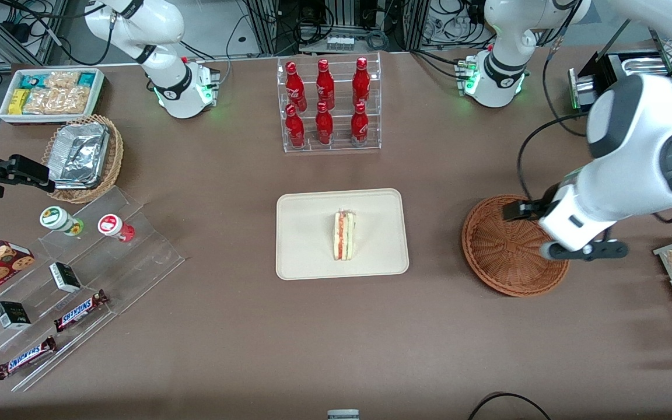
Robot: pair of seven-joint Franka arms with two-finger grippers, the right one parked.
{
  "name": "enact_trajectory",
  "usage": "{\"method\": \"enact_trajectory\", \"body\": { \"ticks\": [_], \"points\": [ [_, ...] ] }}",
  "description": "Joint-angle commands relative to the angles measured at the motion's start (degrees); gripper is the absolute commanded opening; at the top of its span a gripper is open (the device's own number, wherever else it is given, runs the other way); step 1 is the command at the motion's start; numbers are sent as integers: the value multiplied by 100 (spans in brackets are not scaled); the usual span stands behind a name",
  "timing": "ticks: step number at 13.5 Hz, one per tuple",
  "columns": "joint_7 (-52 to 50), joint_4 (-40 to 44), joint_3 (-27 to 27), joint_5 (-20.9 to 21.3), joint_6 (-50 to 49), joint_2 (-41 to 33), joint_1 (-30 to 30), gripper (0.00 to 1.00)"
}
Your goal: Place sandwich from basket to tray
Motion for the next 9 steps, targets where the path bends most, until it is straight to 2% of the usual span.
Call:
{"method": "enact_trajectory", "body": {
  "ticks": [1, 3, 7, 9],
  "points": [
    [253, -997, -55, -69, -8, -969, 268, 100],
    [262, -1341, -38, -77, -210, -1452, 277, 100],
    [297, -1324, 102, -95, -834, -1937, 268, 100],
    [734, -1333, 269, -69, -993, -2052, 268, 100]
  ]
}}
